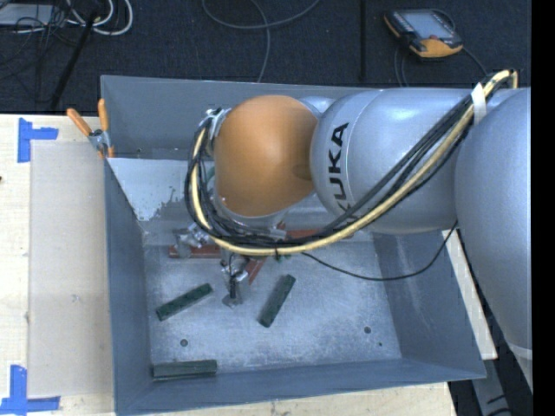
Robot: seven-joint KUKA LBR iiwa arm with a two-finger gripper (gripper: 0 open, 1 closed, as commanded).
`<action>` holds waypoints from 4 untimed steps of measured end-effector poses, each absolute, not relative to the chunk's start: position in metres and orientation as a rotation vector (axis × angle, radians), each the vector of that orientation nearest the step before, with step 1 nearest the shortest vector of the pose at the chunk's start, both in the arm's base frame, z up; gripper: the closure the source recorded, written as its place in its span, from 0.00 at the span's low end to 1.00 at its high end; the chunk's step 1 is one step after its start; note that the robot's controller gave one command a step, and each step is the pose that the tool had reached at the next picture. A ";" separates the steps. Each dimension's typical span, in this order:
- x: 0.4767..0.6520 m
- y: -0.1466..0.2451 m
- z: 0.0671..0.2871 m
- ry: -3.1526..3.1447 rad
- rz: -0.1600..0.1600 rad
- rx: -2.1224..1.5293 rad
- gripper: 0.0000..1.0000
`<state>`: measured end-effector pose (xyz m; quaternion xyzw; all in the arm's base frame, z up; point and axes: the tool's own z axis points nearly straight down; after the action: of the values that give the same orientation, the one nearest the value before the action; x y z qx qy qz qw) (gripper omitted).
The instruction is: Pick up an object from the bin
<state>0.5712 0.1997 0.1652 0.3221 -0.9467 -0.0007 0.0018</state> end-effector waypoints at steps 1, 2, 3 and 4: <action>0.572 0.199 0.167 -2.974 -0.002 1.010 0.00; 0.571 0.195 0.115 -2.981 -0.001 1.012 0.00; 0.557 0.215 0.069 -3.008 -0.002 0.902 1.00; 0.557 0.215 0.069 -3.008 -0.002 0.901 1.00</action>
Offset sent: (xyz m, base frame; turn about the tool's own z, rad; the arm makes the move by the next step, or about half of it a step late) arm -0.0039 -0.0093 -0.0952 -0.0035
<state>0.5573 0.2150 0.0693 0.2869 -0.9580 -0.0006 0.0009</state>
